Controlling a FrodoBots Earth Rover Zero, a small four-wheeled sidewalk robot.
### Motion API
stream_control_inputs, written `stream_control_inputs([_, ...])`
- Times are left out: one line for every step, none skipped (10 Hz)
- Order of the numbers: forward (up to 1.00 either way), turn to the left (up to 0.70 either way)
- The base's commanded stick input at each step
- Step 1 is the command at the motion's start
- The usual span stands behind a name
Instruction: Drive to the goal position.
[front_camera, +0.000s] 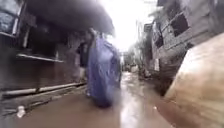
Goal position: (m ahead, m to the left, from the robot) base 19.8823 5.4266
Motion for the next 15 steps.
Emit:
stream_control_inputs([0.99,-0.39])
stream_control_inputs([0.99,-0.39])
stream_control_inputs([0.99,-0.08])
stream_control_inputs([0.99,0.00])
stream_control_inputs([0.99,-0.22])
stream_control_inputs([0.99,-0.39])
stream_control_inputs([0.99,-0.21])
stream_control_inputs([0.99,0.00])
stream_control_inputs([0.99,0.00])
stream_control_inputs([0.99,0.00])
stream_control_inputs([0.58,0.00])
stream_control_inputs([0.00,0.00])
stream_control_inputs([0.00,0.00])
stream_control_inputs([0.00,0.00])
stream_control_inputs([0.00,0.00])
